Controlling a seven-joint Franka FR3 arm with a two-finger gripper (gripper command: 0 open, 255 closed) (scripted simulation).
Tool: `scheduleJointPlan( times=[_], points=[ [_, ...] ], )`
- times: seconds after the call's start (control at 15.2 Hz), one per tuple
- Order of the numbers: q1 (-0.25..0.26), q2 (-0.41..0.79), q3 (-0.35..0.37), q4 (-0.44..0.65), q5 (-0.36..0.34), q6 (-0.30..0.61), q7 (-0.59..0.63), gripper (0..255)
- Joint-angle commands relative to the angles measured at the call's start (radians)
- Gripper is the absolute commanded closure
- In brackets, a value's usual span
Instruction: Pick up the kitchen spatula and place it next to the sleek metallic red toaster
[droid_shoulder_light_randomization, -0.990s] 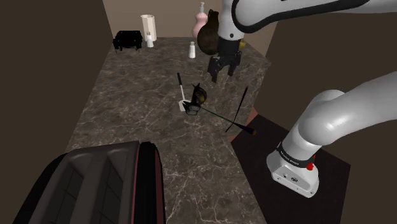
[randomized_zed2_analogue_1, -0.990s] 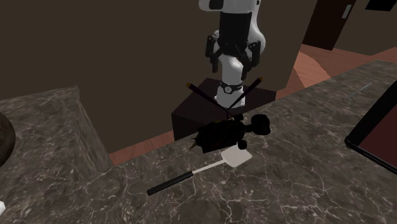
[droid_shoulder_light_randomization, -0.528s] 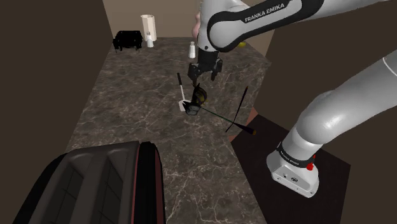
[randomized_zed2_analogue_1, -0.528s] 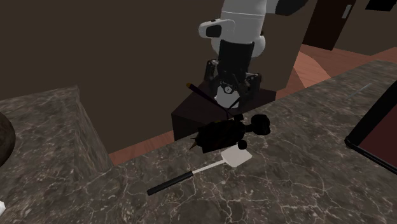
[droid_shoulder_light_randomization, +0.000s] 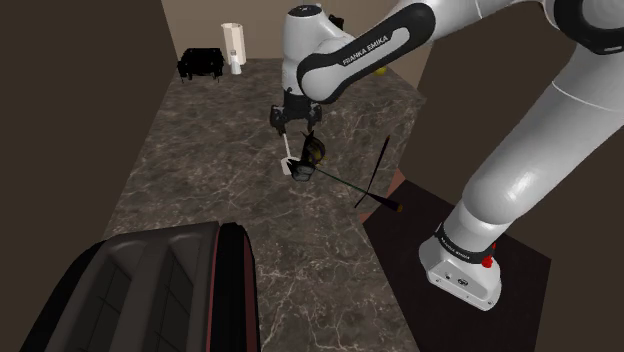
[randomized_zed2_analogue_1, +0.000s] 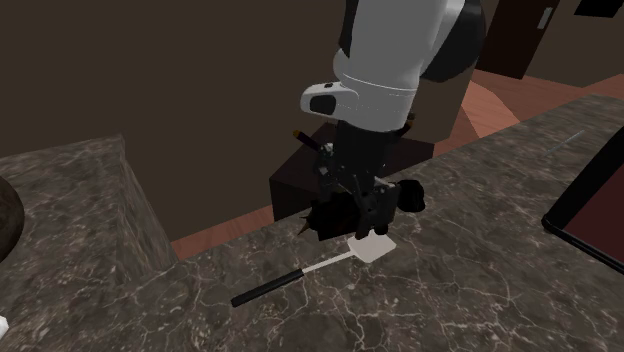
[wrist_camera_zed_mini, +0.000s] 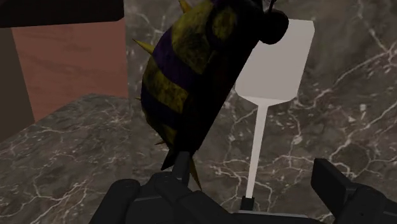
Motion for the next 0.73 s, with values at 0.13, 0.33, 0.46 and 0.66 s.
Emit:
scheduleJointPlan(
  times=[0.13,0.33,0.46,0.66],
  points=[
    [-0.005,0.134,-0.004,0.105,-0.129,0.031,0.158,0],
    [-0.004,0.165,-0.011,0.100,-0.154,0.063,0.175,0],
    [-0.003,0.186,-0.016,0.099,-0.172,0.083,0.187,0],
    [-0.002,0.215,-0.023,0.098,-0.196,0.109,0.203,0]
  ],
)
